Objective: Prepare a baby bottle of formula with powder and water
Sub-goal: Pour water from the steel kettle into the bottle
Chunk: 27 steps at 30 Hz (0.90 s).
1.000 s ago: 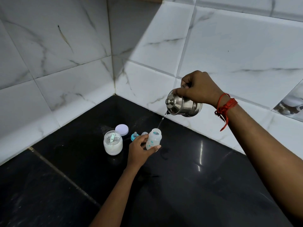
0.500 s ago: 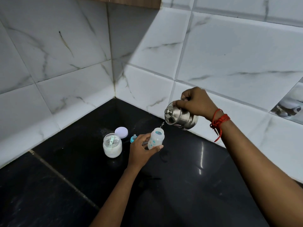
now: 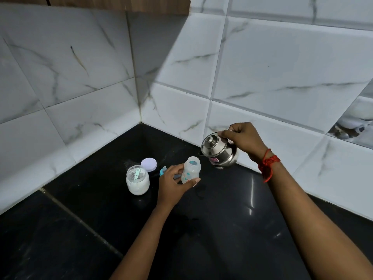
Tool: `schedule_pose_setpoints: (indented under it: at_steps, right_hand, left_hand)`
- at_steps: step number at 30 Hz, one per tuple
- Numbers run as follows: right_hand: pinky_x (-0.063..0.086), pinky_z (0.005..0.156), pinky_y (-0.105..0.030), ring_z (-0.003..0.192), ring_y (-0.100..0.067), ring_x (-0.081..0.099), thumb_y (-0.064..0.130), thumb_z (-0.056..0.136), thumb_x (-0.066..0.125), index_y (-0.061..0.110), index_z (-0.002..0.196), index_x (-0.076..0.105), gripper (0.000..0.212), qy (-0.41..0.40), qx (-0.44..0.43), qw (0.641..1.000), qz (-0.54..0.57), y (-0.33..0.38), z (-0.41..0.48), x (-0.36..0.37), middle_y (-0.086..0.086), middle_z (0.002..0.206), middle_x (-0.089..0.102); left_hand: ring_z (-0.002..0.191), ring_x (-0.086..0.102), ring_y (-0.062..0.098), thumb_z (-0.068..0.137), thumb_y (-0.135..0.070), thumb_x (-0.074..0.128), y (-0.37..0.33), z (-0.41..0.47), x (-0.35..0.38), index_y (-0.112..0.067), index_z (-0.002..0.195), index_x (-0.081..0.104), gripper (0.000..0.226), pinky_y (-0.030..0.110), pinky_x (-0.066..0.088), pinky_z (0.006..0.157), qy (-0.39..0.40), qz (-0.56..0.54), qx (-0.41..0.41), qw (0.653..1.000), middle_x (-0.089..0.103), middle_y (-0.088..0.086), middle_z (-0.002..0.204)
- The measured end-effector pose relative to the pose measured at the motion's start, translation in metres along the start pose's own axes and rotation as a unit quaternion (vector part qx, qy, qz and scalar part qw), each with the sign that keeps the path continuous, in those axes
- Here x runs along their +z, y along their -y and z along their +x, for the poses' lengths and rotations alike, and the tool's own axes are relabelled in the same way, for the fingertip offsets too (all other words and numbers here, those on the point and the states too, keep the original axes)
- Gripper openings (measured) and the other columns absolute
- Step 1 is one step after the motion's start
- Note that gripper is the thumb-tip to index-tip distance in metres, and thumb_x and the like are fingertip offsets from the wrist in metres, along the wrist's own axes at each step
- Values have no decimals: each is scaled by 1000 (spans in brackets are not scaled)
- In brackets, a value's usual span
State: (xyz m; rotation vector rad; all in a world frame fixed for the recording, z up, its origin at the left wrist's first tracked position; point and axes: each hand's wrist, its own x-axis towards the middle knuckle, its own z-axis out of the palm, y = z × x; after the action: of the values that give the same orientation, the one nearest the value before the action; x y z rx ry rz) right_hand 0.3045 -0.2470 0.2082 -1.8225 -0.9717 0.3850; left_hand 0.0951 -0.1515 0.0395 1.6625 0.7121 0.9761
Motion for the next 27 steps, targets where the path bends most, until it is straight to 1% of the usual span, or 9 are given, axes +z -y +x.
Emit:
schedule_pose_setpoints:
  at_steps: [4,8,10,13,14,16,19,23,27]
  right_hand:
    - [35,50,-23,54,-16,41,15,85,74,1,72,58,25,-5,75,983,165,-39,-4,3,-4,56,48]
    - [31,43,-20,49,-13,40,11,87,70,6,69,60,21,-34,153,957,244,-97,-13,23,-1,53,50]
    - [31,43,-20,50,-12,41,14,84,72,4,73,67,16,-48,194,945,260,-128,-19,35,-1,57,53]
    - [34,45,-20,53,-11,46,20,78,74,-5,89,74,28,-53,238,931,271,-166,-30,50,-7,68,57]
    - [35,45,-20,53,-10,47,17,80,73,-1,86,75,20,-54,244,928,275,-177,-32,52,-5,66,58]
    - [35,45,-19,53,-9,48,12,85,71,7,80,74,8,-56,255,923,283,-195,-36,54,-2,63,58]
    - [34,45,-19,55,-9,48,13,87,70,7,82,72,8,-58,264,916,297,-216,-36,58,-3,66,58]
    - [37,44,-16,49,-4,51,11,89,68,9,77,69,12,-50,257,909,323,-219,-35,64,5,57,60]
    - [42,50,-19,54,-6,56,10,89,69,9,74,68,15,-39,246,912,326,-220,-34,67,3,61,62]
  left_hand:
    - [95,70,2,69,-15,98,-4,-4,4,-13,117,77,53,23,61,83,-9,-1,-13,1000,69,-7,103]
    - [93,69,-3,69,-15,98,-12,-4,5,-12,116,77,52,17,58,81,-28,10,-24,999,74,-1,106]
    - [96,70,2,69,-17,98,-17,-7,5,-13,117,77,52,15,57,80,-43,17,-31,998,76,1,109]
    - [104,71,19,70,-13,97,-22,-13,3,-12,116,75,50,19,58,83,-65,13,-43,997,76,4,111]
    - [106,71,21,71,-11,96,-23,-15,1,-11,116,75,50,20,59,84,-75,11,-47,996,76,4,111]
    - [108,71,19,71,-8,96,-25,-23,-3,-10,116,74,49,23,60,88,-87,14,-57,994,76,2,112]
    - [107,72,11,73,-7,94,-30,-35,-9,-11,116,74,48,25,60,92,-103,23,-69,992,77,-2,112]
    - [96,70,-8,74,-1,92,-35,-49,-11,-7,114,74,45,15,57,87,-123,39,-78,989,76,-10,106]
    - [99,71,-6,72,-5,94,-40,-60,-12,-12,113,75,46,15,57,86,-136,46,-76,987,76,-12,108]
